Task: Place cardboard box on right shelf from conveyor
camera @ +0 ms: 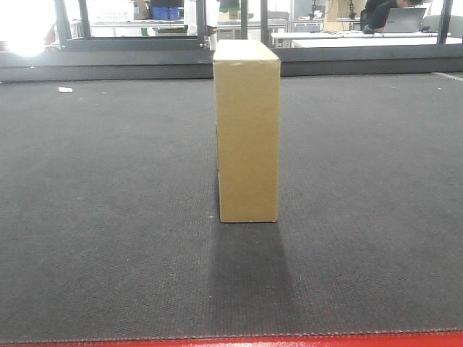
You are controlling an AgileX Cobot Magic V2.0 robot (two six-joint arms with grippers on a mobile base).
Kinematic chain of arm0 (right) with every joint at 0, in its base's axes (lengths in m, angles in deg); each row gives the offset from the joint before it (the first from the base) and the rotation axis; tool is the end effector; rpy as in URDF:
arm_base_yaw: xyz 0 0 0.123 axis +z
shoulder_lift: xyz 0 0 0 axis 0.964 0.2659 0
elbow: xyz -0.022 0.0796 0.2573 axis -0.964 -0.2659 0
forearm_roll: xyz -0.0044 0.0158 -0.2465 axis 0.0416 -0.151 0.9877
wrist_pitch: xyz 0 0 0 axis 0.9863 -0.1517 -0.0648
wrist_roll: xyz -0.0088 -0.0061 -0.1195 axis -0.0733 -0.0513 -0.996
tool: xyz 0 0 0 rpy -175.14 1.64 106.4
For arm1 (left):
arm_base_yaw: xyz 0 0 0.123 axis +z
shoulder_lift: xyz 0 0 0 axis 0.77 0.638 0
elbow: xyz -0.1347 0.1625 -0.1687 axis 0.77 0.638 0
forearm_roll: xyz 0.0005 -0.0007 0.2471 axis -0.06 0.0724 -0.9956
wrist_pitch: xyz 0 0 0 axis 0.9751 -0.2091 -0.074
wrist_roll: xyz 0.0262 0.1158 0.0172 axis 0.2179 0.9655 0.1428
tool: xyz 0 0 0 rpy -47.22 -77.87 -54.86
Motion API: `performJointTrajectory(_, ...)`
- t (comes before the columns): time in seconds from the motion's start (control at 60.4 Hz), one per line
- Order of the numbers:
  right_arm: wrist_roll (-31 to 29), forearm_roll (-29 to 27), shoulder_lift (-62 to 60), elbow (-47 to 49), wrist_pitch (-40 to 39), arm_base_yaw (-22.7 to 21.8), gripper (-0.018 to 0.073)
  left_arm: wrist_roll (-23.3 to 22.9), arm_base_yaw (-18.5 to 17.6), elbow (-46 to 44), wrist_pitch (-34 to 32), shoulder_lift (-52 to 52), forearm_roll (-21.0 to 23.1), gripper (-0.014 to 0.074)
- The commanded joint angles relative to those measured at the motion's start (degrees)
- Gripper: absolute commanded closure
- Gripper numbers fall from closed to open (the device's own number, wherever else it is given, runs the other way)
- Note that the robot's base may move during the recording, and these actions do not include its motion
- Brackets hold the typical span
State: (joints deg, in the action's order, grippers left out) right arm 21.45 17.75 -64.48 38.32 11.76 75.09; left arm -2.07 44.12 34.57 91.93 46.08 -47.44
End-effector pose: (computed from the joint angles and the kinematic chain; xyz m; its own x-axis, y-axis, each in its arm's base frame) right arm 0.0959 0.0008 0.2058 0.0655 0.0559 -0.9963 -0.0126 0.9984 0.0552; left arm 0.0951 -0.0116 0.1913 -0.0530 -0.0257 -0.9983 0.1159 0.9927 -0.0317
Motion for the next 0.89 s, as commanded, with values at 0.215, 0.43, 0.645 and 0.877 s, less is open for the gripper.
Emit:
performJointTrajectory(0.215, -0.25, 0.43, -0.1, 0.22, -5.67, -0.3, 0.0502, 0.02, -0.39, 0.49, -4.93, -0.76, 0.34, 0.0713)
performJointTrajectory(0.43, -0.14, 0.43, -0.04, 3.0, -7.52, -0.3, 0.0502, 0.02, -0.39, 0.49, -4.93, -0.76, 0.34, 0.0713)
performJointTrajectory(0.645, -0.14, 0.43, 4.3, 19.65, 2.69, -0.19, 0.0497, 0.02, -0.39, 0.49, -4.93, -0.76, 0.34, 0.0713)
performJointTrajectory(0.877, -0.11, 0.43, 20.55, 32.83, 4.01, 0.1, 0.0171, 0.02, -0.39, 0.49, -4.93, -0.76, 0.34, 0.0713)
